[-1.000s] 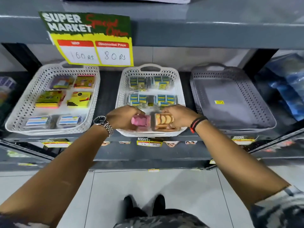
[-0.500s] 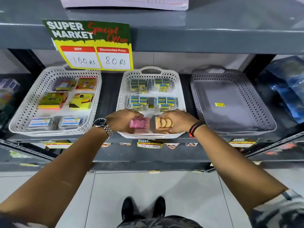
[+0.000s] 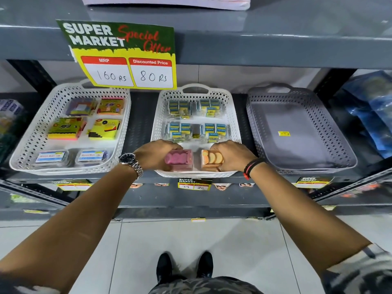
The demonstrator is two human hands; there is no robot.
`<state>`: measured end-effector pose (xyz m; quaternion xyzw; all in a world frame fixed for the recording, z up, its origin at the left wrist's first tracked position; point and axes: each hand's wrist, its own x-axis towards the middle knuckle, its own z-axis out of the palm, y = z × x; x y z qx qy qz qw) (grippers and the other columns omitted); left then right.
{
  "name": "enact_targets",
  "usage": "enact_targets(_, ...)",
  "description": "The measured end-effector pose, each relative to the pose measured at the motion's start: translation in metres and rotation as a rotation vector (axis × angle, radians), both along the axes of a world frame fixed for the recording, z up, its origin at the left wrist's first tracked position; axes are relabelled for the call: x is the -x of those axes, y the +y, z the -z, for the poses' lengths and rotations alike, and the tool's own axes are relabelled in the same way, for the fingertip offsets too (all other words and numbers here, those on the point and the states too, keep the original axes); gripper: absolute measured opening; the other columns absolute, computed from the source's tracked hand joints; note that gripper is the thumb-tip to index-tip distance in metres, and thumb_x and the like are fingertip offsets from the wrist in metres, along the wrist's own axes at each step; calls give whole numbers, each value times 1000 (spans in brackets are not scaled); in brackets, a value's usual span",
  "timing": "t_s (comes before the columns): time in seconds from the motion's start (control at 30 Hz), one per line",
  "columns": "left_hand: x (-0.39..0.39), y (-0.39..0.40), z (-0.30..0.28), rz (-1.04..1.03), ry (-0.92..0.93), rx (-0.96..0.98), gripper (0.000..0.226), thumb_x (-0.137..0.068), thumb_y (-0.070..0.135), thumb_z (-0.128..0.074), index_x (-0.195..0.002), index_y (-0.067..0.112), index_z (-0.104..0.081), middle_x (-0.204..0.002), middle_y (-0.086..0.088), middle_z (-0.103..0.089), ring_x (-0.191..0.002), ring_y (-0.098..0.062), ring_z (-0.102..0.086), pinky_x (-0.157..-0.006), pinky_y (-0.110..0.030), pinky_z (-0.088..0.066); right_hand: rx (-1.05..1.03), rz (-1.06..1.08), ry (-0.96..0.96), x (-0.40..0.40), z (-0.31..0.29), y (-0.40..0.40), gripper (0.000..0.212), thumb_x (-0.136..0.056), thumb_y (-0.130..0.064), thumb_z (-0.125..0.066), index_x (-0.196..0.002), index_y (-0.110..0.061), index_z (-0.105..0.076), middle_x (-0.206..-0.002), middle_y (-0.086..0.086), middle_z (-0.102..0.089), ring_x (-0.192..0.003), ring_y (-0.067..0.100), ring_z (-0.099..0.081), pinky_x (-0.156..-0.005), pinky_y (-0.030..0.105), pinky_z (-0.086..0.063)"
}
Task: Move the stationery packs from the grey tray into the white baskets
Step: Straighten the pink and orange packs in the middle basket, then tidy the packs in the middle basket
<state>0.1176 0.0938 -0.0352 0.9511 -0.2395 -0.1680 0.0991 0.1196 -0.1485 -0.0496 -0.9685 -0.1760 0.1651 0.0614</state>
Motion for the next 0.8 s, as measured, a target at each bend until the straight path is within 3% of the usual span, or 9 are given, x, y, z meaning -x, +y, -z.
enact_targets(0.4, 1, 0, 0, 11, 2, -31, 72, -78, 40, -71, -141, 19, -43, -134, -6, -58, -119, -23, -54, -92, -25, -40, 19, -19, 38, -1, 4, 3, 53, -72, -19, -70, -122, -16, -51, -118, 11, -63, -108, 32, -59, -84, 38, -51)
enact_targets(0.57, 0, 5, 2, 11, 35, -14, 77, -77, 46, -70, -143, 19, -39, -144, -2, -49, -127, -20, -50, -98, -26, -39, -84, 6, 222, -12, -22, -12, 85, -71, -13, -76, -143, -16, -31, -150, 7, -35, -137, 25, -34, -109, 33, -33)
enact_targets(0.7, 0, 5, 1, -31, 25, 60, 68, -82, 47, -64, -140, 18, -43, -145, 1, -48, -128, -17, -49, -98, -19, -34, -143, 74, 197, -37, -48, -26, 88, -75, -26, -76, -146, -15, -25, -155, 6, -27, -140, 24, -31, -112, 31, -28)
enact_targets(0.8, 0, 5, 2, -60, 11, 100, 63, -85, 46, -61, -139, 20, -44, -145, 1, -49, -127, -18, -50, -98, -23, -37, -149, 101, 142, -60, -41, -18, 88, -75, -27, -76, -146, -13, -25, -155, 8, -26, -141, 25, -29, -113, 33, -27)
